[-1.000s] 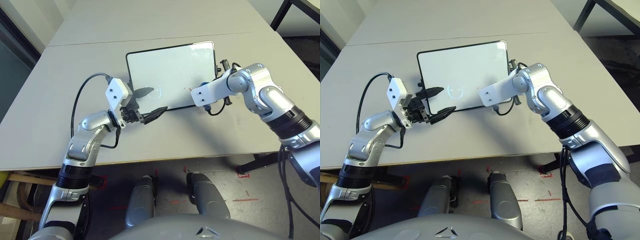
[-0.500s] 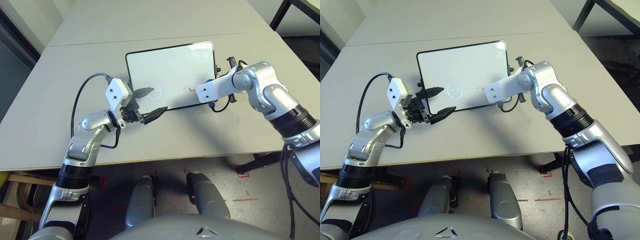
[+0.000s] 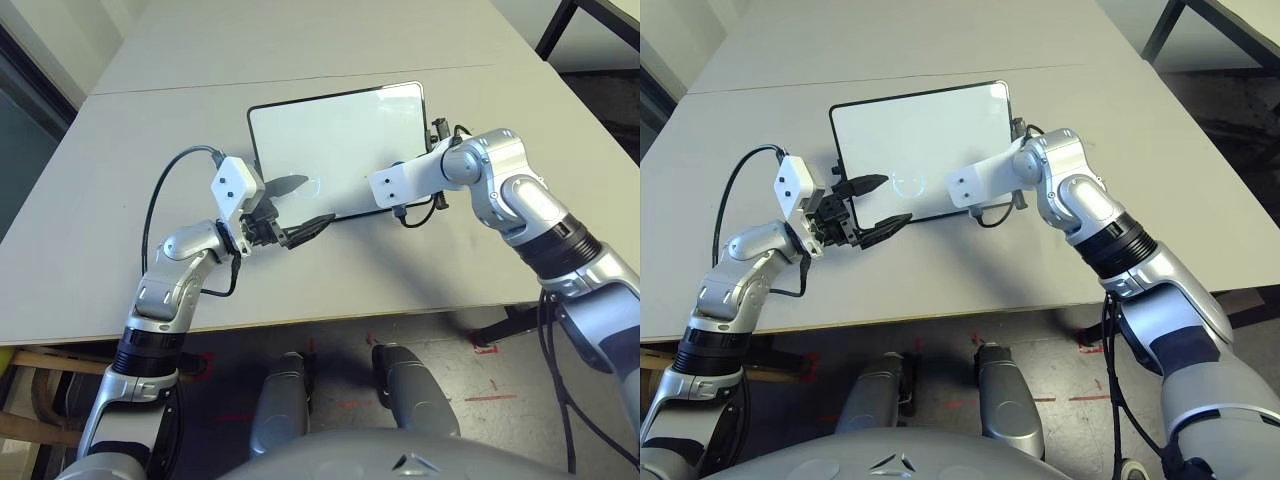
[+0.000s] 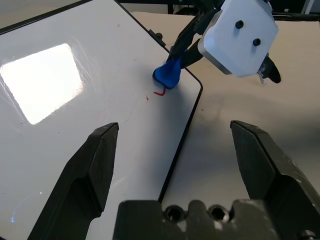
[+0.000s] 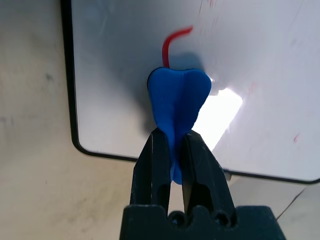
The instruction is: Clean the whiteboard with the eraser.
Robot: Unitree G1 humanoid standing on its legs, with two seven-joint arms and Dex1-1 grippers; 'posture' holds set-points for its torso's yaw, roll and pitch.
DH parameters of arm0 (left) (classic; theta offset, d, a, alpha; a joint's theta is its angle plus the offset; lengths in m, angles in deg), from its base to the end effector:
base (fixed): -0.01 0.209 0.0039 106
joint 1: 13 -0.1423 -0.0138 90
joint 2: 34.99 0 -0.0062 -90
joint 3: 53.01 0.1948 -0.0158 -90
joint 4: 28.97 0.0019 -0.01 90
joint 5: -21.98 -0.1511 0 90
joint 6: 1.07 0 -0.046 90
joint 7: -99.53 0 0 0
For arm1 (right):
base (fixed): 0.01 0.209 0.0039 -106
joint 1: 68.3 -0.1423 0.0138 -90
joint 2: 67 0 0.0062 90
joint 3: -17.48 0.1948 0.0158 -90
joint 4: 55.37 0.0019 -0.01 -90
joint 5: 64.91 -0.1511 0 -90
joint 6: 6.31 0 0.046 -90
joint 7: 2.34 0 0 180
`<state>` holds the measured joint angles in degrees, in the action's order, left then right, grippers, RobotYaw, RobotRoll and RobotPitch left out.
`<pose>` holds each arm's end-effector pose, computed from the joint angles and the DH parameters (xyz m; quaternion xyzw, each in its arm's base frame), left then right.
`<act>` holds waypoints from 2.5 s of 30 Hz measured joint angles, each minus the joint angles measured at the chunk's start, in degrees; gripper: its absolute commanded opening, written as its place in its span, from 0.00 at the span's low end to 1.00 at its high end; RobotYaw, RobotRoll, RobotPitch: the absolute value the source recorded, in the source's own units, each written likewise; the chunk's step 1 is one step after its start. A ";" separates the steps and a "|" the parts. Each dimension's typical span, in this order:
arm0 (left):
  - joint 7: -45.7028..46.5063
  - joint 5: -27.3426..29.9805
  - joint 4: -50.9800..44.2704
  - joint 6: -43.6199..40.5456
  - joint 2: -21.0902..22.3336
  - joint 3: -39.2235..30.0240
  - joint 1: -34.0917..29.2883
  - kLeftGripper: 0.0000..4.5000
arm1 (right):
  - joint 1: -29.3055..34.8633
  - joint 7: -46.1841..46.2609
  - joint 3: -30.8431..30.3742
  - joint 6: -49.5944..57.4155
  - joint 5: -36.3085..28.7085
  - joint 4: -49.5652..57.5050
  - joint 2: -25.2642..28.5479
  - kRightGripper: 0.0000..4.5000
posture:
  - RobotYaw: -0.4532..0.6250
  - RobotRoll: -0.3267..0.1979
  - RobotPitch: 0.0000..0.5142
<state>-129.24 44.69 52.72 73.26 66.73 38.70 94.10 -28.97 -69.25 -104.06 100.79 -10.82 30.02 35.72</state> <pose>0.2649 0.2056 0.1357 0.0792 -0.0386 -0.4755 0.8753 0.3196 -0.1042 0.2182 -0.7421 0.1363 0.3302 0.5672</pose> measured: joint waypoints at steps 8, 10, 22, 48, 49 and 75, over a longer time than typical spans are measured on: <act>0.09 -0.13 0.00 0.00 -0.14 0.00 0.00 1.00 | -0.31 -0.63 -0.94 0.40 1.30 0.13 -2.53 0.02 | 0.30 0.62 0.27; 0.21 -0.16 0.00 0.00 -0.40 0.02 0.00 1.00 | -0.76 -0.62 -1.36 0.38 1.34 0.01 -3.34 0.02 | 0.30 0.62 0.27; 0.50 -0.25 -0.01 0.00 -0.71 0.37 0.00 1.00 | -3.00 0.26 -1.52 0.29 1.34 -2.16 -6.27 0.02 | 0.30 0.62 0.26; 0.42 -0.33 0.40 0.25 -1.32 0.96 0.46 1.00 | 1.75 -2.41 -0.64 -1.43 1.34 0.51 4.84 0.02 | 0.27 0.62 0.27; 0.42 -0.33 0.41 0.25 -1.32 1.05 0.48 1.00 | 1.73 -2.31 -0.46 -1.04 1.35 0.51 4.14 0.02 | 0.27 0.62 0.27; -0.01 -0.39 2.89 1.16 -1.85 1.40 1.29 1.00 | 0.68 -16.48 12.62 10.83 -8.20 13.64 12.42 0.02 | 0.22 0.62 0.25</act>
<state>-129.25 44.30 55.61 74.41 64.87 40.09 95.39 -28.29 -85.73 -91.44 111.61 -19.02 43.66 48.14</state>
